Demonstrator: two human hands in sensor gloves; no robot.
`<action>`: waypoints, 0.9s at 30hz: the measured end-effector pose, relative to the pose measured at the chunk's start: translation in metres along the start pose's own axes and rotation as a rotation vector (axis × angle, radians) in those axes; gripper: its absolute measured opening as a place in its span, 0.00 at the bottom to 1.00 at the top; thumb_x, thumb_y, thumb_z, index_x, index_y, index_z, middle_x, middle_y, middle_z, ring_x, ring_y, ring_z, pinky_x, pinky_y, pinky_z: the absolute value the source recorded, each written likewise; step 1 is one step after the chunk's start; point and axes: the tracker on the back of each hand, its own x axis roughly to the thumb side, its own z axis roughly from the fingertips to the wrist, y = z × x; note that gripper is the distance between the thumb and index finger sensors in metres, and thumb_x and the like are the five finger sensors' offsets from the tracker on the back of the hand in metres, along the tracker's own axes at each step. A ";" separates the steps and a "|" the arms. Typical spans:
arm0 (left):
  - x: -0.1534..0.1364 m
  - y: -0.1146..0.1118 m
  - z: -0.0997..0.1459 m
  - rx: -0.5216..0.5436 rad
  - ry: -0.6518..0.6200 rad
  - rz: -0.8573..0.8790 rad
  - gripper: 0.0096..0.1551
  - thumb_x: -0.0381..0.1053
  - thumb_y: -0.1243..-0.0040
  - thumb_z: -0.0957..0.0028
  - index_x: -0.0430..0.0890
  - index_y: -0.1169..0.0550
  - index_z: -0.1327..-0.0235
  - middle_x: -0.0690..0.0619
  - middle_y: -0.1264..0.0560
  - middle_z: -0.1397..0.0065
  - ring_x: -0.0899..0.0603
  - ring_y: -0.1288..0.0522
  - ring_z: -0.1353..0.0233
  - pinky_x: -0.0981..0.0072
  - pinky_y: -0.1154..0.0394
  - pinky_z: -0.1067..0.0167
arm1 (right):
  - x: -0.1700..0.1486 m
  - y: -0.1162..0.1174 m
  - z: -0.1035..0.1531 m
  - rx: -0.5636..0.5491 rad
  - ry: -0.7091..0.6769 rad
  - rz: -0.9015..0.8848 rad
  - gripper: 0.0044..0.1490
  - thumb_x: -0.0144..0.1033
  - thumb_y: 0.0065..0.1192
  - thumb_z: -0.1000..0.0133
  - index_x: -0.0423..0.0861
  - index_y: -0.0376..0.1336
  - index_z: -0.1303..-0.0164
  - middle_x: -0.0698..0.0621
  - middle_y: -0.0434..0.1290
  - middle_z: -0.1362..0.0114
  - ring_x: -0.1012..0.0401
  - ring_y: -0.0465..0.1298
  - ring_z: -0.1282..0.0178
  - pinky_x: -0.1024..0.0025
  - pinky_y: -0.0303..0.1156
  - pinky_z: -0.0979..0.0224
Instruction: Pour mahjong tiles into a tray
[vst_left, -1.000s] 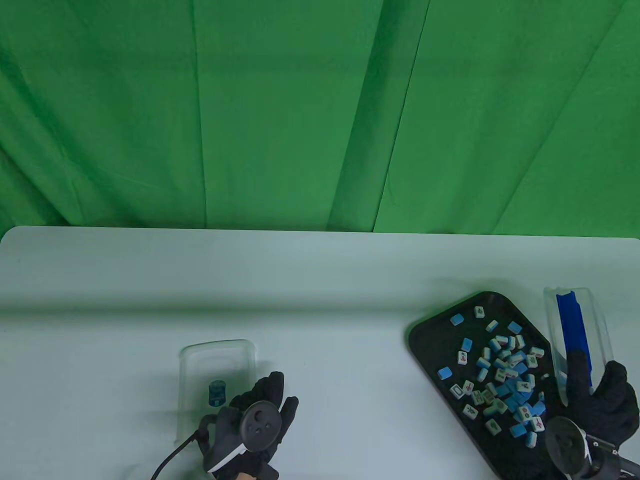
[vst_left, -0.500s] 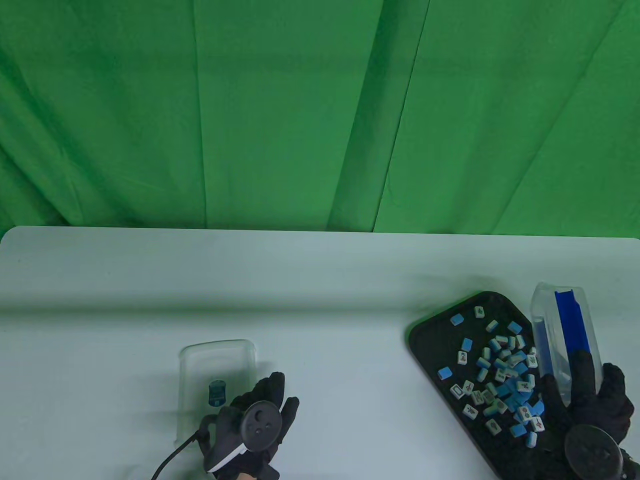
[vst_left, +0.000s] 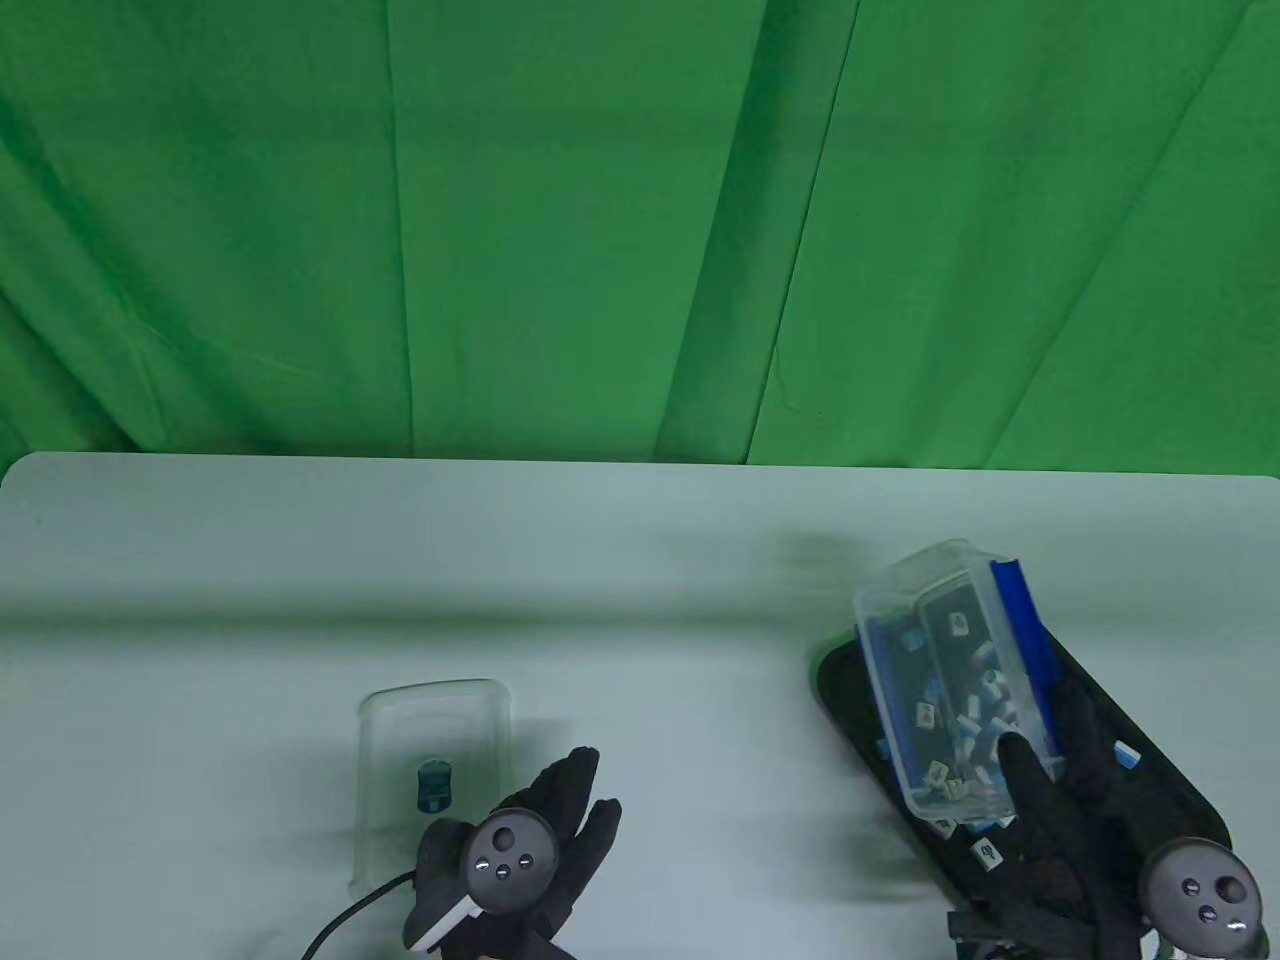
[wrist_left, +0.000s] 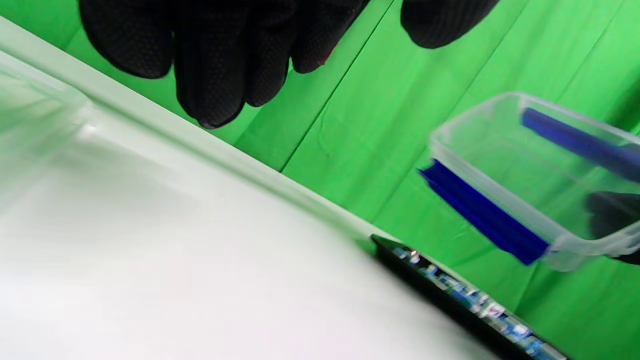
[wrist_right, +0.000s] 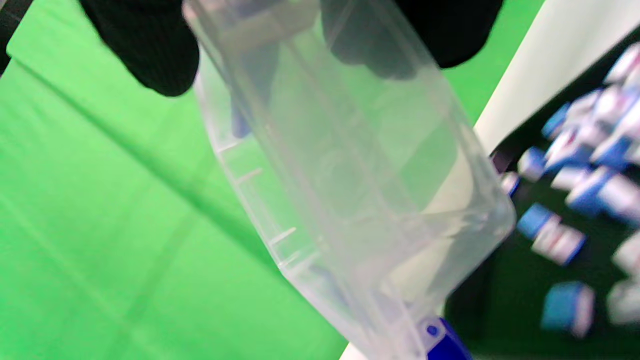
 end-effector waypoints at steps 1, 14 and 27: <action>0.000 0.001 0.001 -0.002 -0.013 0.023 0.40 0.61 0.59 0.31 0.35 0.36 0.16 0.30 0.29 0.22 0.29 0.23 0.31 0.30 0.33 0.36 | 0.006 0.011 0.001 0.033 -0.008 -0.017 0.44 0.57 0.63 0.33 0.55 0.50 0.11 0.27 0.51 0.12 0.32 0.59 0.22 0.34 0.58 0.21; -0.010 -0.003 0.000 -0.109 -0.034 0.437 0.47 0.64 0.62 0.31 0.29 0.42 0.15 0.26 0.31 0.22 0.27 0.23 0.31 0.29 0.32 0.37 | 0.033 0.132 0.024 0.388 0.051 -0.163 0.44 0.59 0.56 0.30 0.55 0.44 0.09 0.27 0.47 0.11 0.32 0.58 0.21 0.36 0.58 0.20; -0.016 -0.003 0.002 -0.026 0.009 0.486 0.44 0.55 0.61 0.29 0.26 0.55 0.18 0.23 0.35 0.24 0.31 0.22 0.32 0.33 0.30 0.38 | 0.004 0.152 0.038 0.681 0.104 -0.267 0.48 0.59 0.45 0.27 0.53 0.29 0.09 0.25 0.41 0.11 0.31 0.56 0.18 0.33 0.57 0.19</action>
